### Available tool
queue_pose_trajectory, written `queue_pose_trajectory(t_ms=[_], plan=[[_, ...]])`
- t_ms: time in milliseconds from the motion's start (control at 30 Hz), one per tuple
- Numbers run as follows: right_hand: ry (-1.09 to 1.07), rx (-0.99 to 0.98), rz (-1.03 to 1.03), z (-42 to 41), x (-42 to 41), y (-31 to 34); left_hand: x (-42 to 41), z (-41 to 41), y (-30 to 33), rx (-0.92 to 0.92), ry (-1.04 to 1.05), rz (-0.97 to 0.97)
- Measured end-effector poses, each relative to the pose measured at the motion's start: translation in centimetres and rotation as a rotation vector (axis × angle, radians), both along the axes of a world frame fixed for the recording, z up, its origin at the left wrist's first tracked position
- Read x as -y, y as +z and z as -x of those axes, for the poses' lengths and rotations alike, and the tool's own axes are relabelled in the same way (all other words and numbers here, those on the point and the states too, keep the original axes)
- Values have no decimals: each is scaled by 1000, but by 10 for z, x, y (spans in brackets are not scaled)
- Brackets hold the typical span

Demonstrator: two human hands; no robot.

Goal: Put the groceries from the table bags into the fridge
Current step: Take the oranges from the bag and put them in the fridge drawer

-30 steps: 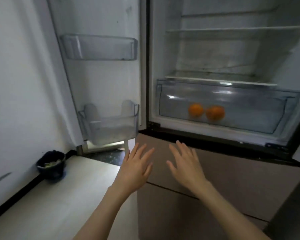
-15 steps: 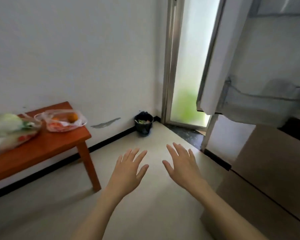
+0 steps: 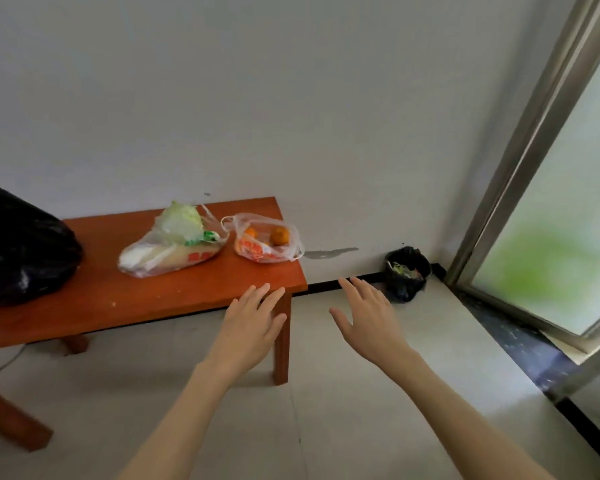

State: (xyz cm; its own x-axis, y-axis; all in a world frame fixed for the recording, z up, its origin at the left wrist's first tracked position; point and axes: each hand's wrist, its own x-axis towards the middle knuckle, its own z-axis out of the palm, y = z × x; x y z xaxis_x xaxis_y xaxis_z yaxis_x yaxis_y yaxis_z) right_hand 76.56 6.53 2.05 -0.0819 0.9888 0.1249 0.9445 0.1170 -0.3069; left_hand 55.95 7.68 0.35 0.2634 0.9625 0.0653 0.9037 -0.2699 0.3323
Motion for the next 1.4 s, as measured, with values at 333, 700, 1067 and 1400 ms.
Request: queue_pose_trajectory(t_ms=[333, 700, 1067, 1400], plan=[[3, -61, 24, 73, -126, -22, -130, 96, -18, -43, 30, 87], [-62, -50, 86, 110, -248, -44, -269, 119, -44, 14, -138, 115], [12, 27, 184, 86, -378, -102, -387, 79, -98, 16, -174, 112], [315, 12, 255, 82, -522, -149, -466, 37, -146, -64, -46, 246]])
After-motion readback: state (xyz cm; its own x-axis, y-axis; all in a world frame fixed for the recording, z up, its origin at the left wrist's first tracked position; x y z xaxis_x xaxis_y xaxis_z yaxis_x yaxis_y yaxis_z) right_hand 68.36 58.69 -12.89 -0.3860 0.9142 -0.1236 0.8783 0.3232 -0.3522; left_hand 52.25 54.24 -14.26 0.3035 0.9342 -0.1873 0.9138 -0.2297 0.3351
